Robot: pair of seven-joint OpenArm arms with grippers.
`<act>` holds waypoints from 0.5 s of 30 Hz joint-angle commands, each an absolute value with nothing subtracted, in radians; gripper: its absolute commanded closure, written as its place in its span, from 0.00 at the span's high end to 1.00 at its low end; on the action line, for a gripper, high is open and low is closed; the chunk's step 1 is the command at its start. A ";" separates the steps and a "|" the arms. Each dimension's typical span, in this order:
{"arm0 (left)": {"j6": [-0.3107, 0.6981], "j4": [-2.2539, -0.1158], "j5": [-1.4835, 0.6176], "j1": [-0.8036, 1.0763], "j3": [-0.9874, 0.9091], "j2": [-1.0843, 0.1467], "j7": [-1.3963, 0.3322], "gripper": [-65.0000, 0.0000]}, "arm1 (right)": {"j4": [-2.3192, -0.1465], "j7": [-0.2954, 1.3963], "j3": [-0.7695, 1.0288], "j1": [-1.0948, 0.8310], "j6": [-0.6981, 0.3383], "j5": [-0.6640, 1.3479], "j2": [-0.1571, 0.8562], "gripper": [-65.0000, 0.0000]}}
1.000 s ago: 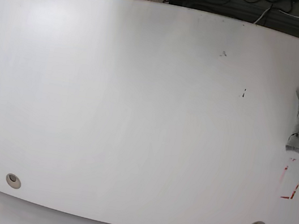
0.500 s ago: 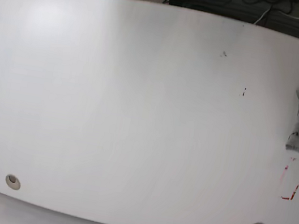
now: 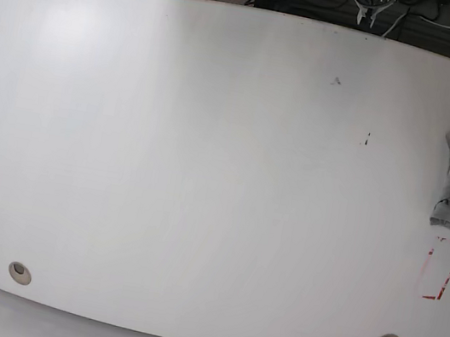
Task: Fold the T-shirt properly
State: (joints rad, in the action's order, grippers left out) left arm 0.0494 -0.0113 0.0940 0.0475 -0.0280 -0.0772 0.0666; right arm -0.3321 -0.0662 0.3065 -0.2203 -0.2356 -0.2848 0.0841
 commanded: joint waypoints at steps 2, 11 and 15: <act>0.025 -0.007 0.096 0.031 -0.028 -0.067 0.025 0.40 | -0.332 -0.044 0.308 -0.209 -0.234 -0.285 0.087 0.16; 0.024 -0.007 0.096 0.022 -0.028 -0.061 0.010 0.40 | -0.331 -0.015 0.308 -0.193 -0.236 -0.286 0.085 0.16; 0.025 -0.007 0.096 0.024 -0.028 -0.061 0.013 0.40 | -0.331 -0.016 0.308 -0.193 -0.240 -0.286 0.085 0.16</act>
